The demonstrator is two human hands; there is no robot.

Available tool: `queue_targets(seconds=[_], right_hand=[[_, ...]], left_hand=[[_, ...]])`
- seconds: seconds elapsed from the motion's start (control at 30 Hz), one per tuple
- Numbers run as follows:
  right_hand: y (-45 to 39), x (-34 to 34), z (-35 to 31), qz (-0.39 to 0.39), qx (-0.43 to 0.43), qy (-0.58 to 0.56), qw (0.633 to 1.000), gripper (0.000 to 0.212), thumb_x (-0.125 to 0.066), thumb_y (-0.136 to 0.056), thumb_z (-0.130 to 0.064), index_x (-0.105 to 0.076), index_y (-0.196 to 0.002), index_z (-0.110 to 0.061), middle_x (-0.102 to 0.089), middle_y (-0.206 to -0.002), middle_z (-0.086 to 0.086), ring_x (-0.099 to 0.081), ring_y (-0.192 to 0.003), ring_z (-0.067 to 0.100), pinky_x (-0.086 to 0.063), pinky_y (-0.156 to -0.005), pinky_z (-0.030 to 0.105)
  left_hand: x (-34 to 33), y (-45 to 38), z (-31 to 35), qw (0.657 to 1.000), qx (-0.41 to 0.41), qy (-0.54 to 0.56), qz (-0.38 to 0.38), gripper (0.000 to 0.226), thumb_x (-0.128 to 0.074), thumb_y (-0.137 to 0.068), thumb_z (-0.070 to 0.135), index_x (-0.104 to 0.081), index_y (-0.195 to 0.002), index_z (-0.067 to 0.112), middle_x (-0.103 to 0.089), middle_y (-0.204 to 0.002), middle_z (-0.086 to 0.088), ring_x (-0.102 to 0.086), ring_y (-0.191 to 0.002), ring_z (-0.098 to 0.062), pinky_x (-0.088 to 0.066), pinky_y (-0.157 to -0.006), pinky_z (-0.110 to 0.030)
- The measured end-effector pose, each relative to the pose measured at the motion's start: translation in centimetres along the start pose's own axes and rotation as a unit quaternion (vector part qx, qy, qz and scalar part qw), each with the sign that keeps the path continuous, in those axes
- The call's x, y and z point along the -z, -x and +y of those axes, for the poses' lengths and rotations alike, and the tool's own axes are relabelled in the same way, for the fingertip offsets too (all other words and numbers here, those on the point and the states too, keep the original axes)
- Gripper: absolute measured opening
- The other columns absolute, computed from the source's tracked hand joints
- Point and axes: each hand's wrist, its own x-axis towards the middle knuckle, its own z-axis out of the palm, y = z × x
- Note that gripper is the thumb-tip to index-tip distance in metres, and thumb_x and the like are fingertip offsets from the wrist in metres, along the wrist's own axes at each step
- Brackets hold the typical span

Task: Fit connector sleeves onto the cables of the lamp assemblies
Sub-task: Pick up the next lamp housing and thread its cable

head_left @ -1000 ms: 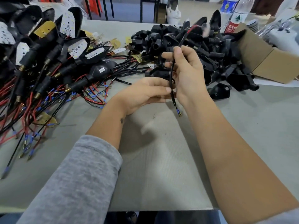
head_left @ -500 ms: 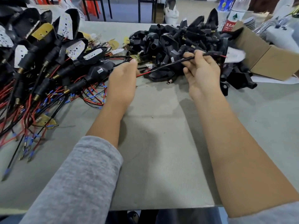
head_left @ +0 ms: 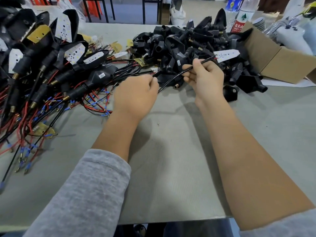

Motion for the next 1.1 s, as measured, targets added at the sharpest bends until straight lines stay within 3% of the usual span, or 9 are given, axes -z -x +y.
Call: queue_targets(seconds=[0.17, 0.3, 0.4, 0.5, 0.67, 0.87, 1.0, 1.1], right_hand=[[0.1, -0.6, 0.8, -0.027, 0.007, 0.058, 0.998, 0.019, -0.055, -0.098, -0.009, -0.053, -0.079, -0.008, -0.07, -0.071, 0.009, -0.057, -0.056, 0.016, -0.05, -0.055, 0.024], [0.2, -0.6, 1.0, -0.025, 0.016, 0.078, 0.997, 0.02, -0.055, -0.098, -0.01, -0.051, -0.079, -0.009, -0.069, -0.072, 0.011, -0.057, -0.056, 0.018, -0.051, -0.056, 0.027], [0.2, -0.5, 0.9, -0.016, 0.013, 0.079, 0.997, 0.02, -0.052, -0.1, -0.012, -0.052, -0.081, -0.007, -0.069, -0.073, 0.012, -0.057, -0.055, 0.016, -0.052, -0.056, 0.026], [0.3, -0.4, 0.8, -0.006, 0.01, 0.052, 0.999, 0.023, -0.047, -0.103, -0.016, -0.055, -0.084, -0.007, -0.069, -0.076, 0.012, -0.06, -0.056, 0.014, -0.053, -0.057, 0.023], [-0.3, 0.3, -0.4, 0.025, 0.035, 0.01, 0.999, 0.026, -0.045, -0.104, -0.017, -0.057, -0.083, -0.008, -0.07, -0.076, 0.011, -0.059, -0.055, 0.012, -0.053, -0.059, 0.022], [-0.5, 1.1, -0.7, 0.055, 0.034, -0.028, 0.998, 0.022, -0.047, -0.103, -0.02, -0.062, -0.091, -0.009, -0.064, -0.073, 0.006, -0.057, -0.058, 0.014, -0.051, -0.057, 0.024], [0.4, 0.0, 0.0, -0.025, 0.006, 0.116, 0.993, 0.017, -0.058, -0.096, -0.024, -0.068, -0.088, -0.014, -0.059, -0.065, -0.003, -0.054, -0.052, 0.01, -0.042, -0.046, 0.021], [1.5, -1.0, 1.1, -0.09, 0.005, 0.207, 0.974, 0.006, -0.064, -0.091, -0.021, -0.07, -0.09, -0.019, -0.064, -0.066, -0.01, -0.057, -0.053, 0.004, -0.043, -0.048, 0.017]], left_hand=[[-0.6, -0.1, 0.3, 0.998, -0.016, 0.055, -0.038, 0.04, -0.036, -0.103, 0.035, -0.045, -0.071, 0.013, -0.044, -0.084, -0.005, -0.046, -0.076, -0.026, -0.028, -0.065, -0.033], [-0.7, -0.1, -0.2, 0.99, -0.043, 0.048, -0.126, 0.034, -0.043, -0.099, 0.043, -0.065, -0.094, 0.017, -0.057, -0.094, -0.002, -0.054, -0.089, -0.023, -0.034, -0.065, -0.032], [-0.7, -0.1, -0.2, 0.983, -0.057, 0.052, -0.164, 0.024, -0.047, -0.098, 0.035, -0.064, -0.103, 0.018, -0.061, -0.097, 0.0, -0.056, -0.093, -0.023, -0.042, -0.07, -0.034], [-0.6, -0.2, -0.6, 0.983, -0.026, 0.104, -0.146, 0.022, -0.044, -0.101, 0.033, -0.061, -0.106, 0.02, -0.063, -0.089, -0.001, -0.056, -0.089, -0.024, -0.046, -0.074, -0.037], [-0.5, 0.2, -0.5, 0.977, 0.019, 0.182, -0.107, 0.03, -0.043, -0.097, 0.043, -0.057, -0.085, 0.019, -0.053, -0.064, 0.003, -0.049, -0.064, -0.015, -0.038, -0.06, -0.033], [-0.7, 0.6, -0.2, 0.983, 0.002, 0.155, -0.101, 0.035, -0.04, -0.101, 0.035, -0.052, -0.08, 0.01, -0.056, -0.069, -0.005, -0.051, -0.07, -0.025, -0.04, -0.061, -0.037], [-0.8, 0.6, -0.2, 0.983, -0.002, 0.162, -0.083, 0.029, -0.041, -0.101, 0.037, -0.058, -0.089, 0.016, -0.058, -0.072, 0.0, -0.053, -0.073, -0.024, -0.042, -0.065, -0.037], [-1.0, 0.5, -0.1, 0.985, -0.025, 0.142, -0.093, 0.025, -0.042, -0.101, 0.037, -0.061, -0.096, 0.021, -0.057, -0.074, 0.005, -0.051, -0.076, -0.02, -0.038, -0.06, -0.034]])
